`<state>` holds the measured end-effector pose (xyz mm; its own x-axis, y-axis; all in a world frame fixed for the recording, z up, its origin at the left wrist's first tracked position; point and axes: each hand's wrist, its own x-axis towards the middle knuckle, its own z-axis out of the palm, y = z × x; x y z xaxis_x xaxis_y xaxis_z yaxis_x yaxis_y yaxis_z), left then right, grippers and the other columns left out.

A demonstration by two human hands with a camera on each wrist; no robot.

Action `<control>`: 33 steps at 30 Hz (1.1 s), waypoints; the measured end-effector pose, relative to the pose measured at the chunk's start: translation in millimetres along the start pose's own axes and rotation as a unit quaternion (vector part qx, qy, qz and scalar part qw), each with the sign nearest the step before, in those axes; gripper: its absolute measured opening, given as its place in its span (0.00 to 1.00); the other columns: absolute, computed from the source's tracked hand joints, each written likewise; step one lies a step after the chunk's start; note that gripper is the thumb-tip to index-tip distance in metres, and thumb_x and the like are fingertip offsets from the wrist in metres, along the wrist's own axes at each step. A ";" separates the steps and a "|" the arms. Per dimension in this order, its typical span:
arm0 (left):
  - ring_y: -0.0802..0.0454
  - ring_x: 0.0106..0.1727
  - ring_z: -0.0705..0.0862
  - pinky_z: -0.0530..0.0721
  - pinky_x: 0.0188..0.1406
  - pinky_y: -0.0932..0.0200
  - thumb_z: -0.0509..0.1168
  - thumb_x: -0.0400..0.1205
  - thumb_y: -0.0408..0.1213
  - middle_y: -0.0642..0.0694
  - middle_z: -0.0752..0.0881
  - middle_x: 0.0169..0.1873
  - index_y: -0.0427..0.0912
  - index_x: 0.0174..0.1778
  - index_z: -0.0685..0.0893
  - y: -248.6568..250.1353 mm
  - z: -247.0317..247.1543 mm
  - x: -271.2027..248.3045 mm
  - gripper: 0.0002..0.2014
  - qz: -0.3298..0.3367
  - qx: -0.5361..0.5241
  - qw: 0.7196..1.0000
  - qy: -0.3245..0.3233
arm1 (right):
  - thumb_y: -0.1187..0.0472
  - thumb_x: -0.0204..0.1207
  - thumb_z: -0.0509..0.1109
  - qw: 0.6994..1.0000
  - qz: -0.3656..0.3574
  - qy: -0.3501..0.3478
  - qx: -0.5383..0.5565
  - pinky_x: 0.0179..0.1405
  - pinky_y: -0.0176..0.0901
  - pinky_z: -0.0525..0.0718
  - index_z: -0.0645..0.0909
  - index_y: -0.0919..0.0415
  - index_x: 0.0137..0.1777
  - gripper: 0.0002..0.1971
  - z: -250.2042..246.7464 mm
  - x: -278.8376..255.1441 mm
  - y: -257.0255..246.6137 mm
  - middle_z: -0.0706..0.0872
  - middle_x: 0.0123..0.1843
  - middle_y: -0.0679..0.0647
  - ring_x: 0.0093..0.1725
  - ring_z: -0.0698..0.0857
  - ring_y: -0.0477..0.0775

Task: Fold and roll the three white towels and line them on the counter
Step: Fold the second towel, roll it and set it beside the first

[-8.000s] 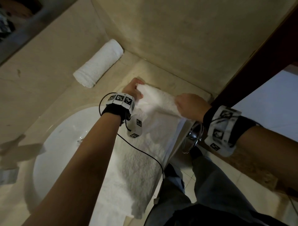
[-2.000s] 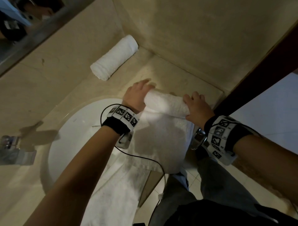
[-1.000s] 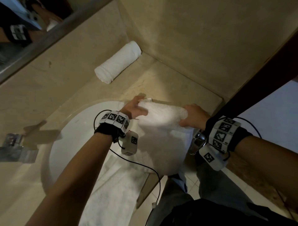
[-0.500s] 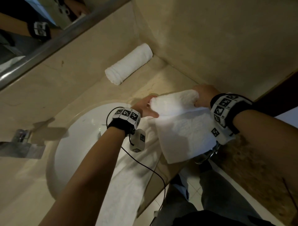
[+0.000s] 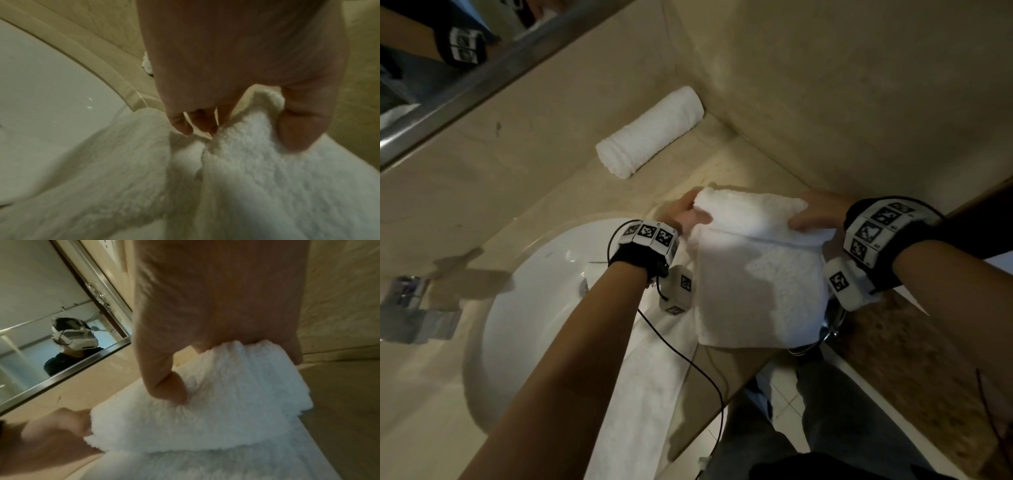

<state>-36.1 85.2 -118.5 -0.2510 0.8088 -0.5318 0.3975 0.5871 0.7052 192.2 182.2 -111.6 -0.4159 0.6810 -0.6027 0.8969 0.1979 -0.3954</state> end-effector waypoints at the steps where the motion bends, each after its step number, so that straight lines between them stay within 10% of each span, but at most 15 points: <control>1: 0.49 0.56 0.76 0.75 0.46 0.61 0.67 0.77 0.30 0.46 0.78 0.57 0.51 0.78 0.65 0.1 -0.3 1.3 0.33 -0.004 0.010 1.000 -0.011 | 0.59 0.74 0.72 1.000 -0.005 -0.009 0.028 0.49 0.44 0.71 0.72 0.64 0.69 0.25 0.8 -2.8 1.1 0.78 0.59 0.59 0.63 0.78 0.62; 11: 0.48 0.60 0.81 0.79 0.60 0.55 0.65 0.74 0.34 0.49 0.83 0.55 0.44 0.69 0.75 29.9 -27.8 -12.2 0.25 0.068 -0.208 0.975 0.027 | 0.48 0.69 0.75 0.988 -0.048 0.074 0.130 0.48 0.43 0.74 0.78 0.62 0.65 0.28 -0.5 -29.6 -14.9 0.82 0.57 0.56 0.58 0.81 0.58; 17: 0.48 0.58 0.76 0.77 0.57 0.52 0.56 0.86 0.37 0.44 0.77 0.62 0.46 0.76 0.67 51.8 -41.7 -27.0 0.21 0.069 -0.080 0.993 0.057 | 0.56 0.75 0.65 0.916 0.009 0.114 0.384 0.28 0.39 0.72 0.77 0.55 0.33 0.10 -14.2 -51.6 -36.5 0.79 0.38 0.54 0.36 0.77 0.53; 24: 0.53 0.51 0.76 0.76 0.42 0.57 0.59 0.85 0.35 0.45 0.74 0.57 0.40 0.74 0.69 -10.3 -10.8 -55.4 0.21 -0.106 0.012 0.993 -0.041 | 0.58 0.79 0.61 0.888 0.044 0.092 0.449 0.23 0.32 0.77 0.78 0.56 0.39 0.08 -13.1 -55.2 -29.7 0.80 0.38 0.54 0.34 0.77 0.52; 29: 0.39 0.75 0.68 0.71 0.72 0.49 0.68 0.79 0.40 0.37 0.63 0.76 0.43 0.78 0.64 -43.4 1.8 -55.6 0.32 -0.121 0.095 0.986 0.057 | 0.56 0.73 0.70 0.937 0.071 0.145 0.310 0.43 0.43 0.78 0.80 0.68 0.62 0.21 -9.0 -47.5 -25.3 0.83 0.58 0.61 0.52 0.81 0.59; 33: 0.38 0.73 0.71 0.72 0.70 0.50 0.66 0.75 0.47 0.37 0.67 0.74 0.40 0.77 0.64 -47.5 4.6 -57.4 0.35 -0.103 0.096 0.988 0.058 | 0.52 0.71 0.74 0.971 0.064 0.166 0.162 0.52 0.46 0.76 0.73 0.69 0.70 0.32 -3.8 -43.3 -30.7 0.78 0.68 0.65 0.64 0.79 0.65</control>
<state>-36.6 10.7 -123.6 -0.4394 0.6785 -0.5887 0.4855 0.7308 0.4799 183.3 149.3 -70.7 -0.1849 0.8856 -0.4261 0.8216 -0.0986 -0.5615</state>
